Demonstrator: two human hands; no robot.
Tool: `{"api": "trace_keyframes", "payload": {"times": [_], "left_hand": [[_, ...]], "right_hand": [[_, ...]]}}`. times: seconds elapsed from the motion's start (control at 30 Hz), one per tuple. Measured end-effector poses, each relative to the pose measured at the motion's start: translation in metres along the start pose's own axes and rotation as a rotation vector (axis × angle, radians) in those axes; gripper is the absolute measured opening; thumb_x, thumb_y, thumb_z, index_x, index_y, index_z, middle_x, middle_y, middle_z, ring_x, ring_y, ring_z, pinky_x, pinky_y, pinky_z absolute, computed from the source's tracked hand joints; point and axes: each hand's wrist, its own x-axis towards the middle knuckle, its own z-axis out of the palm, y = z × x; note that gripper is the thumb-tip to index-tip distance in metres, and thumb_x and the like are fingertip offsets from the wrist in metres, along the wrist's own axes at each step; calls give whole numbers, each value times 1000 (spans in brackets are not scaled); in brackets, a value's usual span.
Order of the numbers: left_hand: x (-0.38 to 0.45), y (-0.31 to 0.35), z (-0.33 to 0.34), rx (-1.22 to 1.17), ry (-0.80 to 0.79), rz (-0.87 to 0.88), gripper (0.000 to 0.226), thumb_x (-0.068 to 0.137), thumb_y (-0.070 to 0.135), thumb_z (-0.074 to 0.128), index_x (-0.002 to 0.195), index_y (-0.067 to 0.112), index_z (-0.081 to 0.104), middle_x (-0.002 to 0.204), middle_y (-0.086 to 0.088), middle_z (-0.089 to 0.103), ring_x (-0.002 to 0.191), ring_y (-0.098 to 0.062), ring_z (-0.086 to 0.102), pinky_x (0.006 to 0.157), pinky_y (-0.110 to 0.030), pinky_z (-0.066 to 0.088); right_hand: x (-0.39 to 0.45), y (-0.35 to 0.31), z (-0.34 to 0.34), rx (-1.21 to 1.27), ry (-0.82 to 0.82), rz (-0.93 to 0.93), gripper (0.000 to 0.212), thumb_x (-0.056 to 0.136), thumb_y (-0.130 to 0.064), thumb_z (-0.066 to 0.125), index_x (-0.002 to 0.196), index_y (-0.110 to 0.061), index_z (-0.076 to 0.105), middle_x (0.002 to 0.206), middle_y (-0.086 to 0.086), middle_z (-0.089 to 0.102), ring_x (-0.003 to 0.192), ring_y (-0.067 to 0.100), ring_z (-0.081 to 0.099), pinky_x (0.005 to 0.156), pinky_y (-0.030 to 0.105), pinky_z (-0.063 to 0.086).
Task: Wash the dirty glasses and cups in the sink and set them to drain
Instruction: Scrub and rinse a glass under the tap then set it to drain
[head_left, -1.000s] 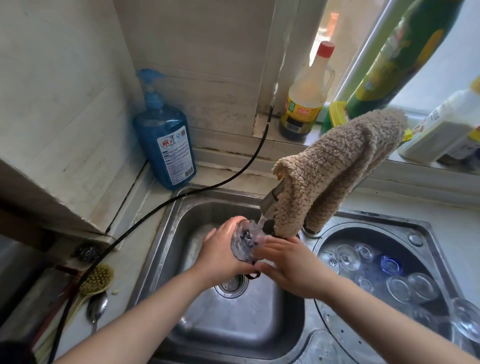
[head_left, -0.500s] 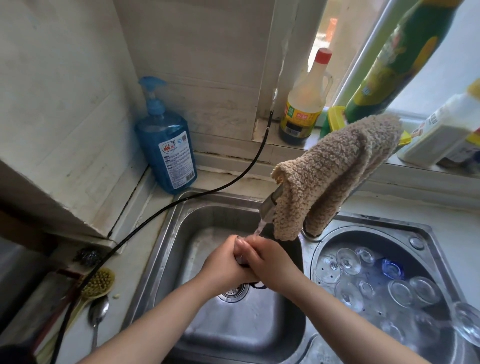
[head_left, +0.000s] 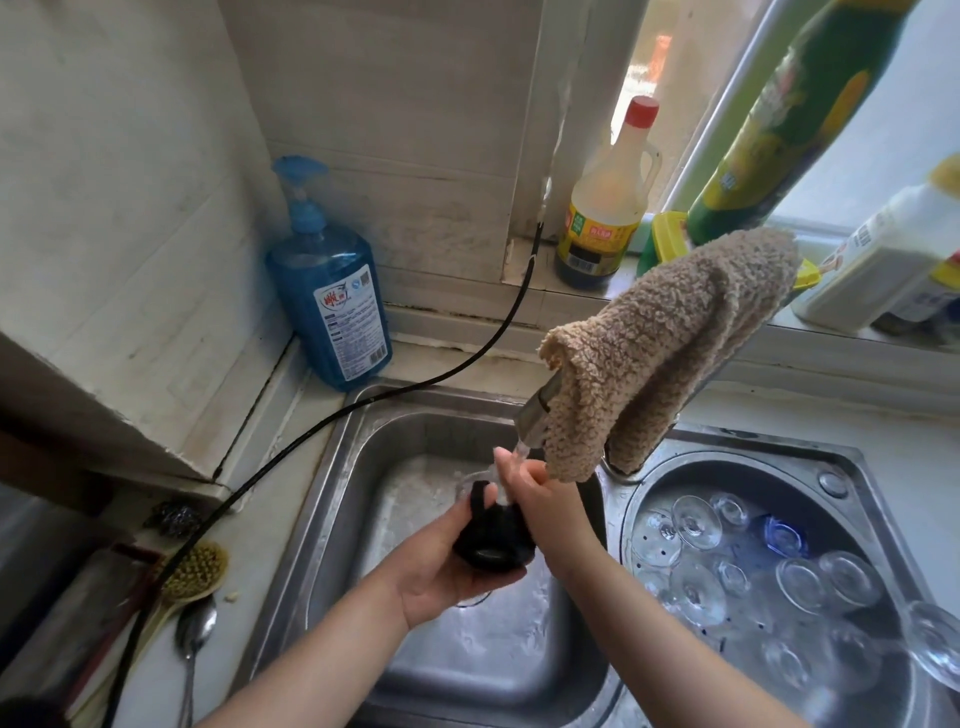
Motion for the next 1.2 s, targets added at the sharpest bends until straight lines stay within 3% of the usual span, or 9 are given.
{"api": "trace_keyframes", "payload": {"times": [0.13, 0.27, 0.47, 0.6, 0.7, 0.83, 0.97, 1.13, 1.2], "left_hand": [[-2, 3, 20, 442, 160, 292, 12, 69, 29, 72, 70, 17, 71, 74, -2, 71, 69, -14, 69, 65, -24, 56], [-6, 9, 23, 487, 159, 292, 34, 71, 35, 73, 89, 7, 69, 84, -10, 70, 77, -19, 68, 69, -28, 58], [-11, 20, 24, -310, -96, -71, 71, 50, 52, 88, 100, 4, 73, 101, -18, 68, 80, -33, 68, 69, -40, 60], [-2, 6, 12, 77, 202, -19, 69, 86, 69, 41, 109, 11, 71, 109, -17, 69, 95, -32, 66, 87, -48, 52], [-2, 6, 1, 225, 359, 181, 39, 99, 38, 39, 108, 8, 64, 111, -18, 66, 97, -25, 61, 88, -47, 50], [0, 8, 10, 243, 348, 286, 19, 95, 27, 52, 106, 16, 63, 103, -7, 68, 90, -15, 64, 72, -28, 50], [8, 5, 21, 184, 505, 277, 60, 70, 46, 76, 114, 10, 57, 106, -12, 70, 92, -24, 70, 84, -45, 56], [24, 10, 26, 180, 744, 290, 72, 86, 61, 55, 135, 11, 35, 129, -11, 54, 110, -28, 59, 94, -45, 50], [27, 7, 31, 168, 741, 313, 69, 90, 59, 47, 138, 12, 31, 128, -10, 51, 112, -29, 57, 99, -48, 46]], "right_hand": [[3, 2, -6, 21, -13, 37, 30, 93, -23, 58, 65, -25, 47, 56, -17, 49, 54, -1, 46, 58, 15, 39], [3, -8, -17, 62, -153, 180, 21, 96, -33, 50, 90, -14, 57, 73, -5, 54, 66, 11, 52, 52, 4, 39], [20, -1, 4, 155, -85, 309, 23, 93, -38, 54, 93, -16, 61, 72, -4, 65, 79, 14, 67, 68, 25, 52], [12, 3, -10, 254, -30, 295, 15, 95, -13, 53, 82, -14, 60, 75, -1, 61, 74, 14, 57, 60, 12, 48], [16, 13, -15, 242, 16, 414, 17, 94, -16, 54, 77, -15, 60, 69, -3, 57, 62, 10, 52, 45, 13, 44], [7, 15, -10, 550, -162, 770, 33, 95, -26, 49, 94, 1, 67, 80, 15, 68, 68, 25, 65, 68, 33, 51], [1, 18, 8, 489, -101, 697, 45, 89, -45, 57, 115, -8, 62, 109, 15, 68, 100, 32, 66, 94, 48, 50], [-24, 15, 15, -98, -86, 9, 39, 90, -35, 60, 127, -24, 50, 114, -4, 52, 109, 7, 49, 94, 20, 36], [-25, 12, 14, -95, -30, -74, 18, 90, -28, 61, 104, -33, 54, 104, -3, 56, 98, 7, 52, 88, 20, 39]]}}
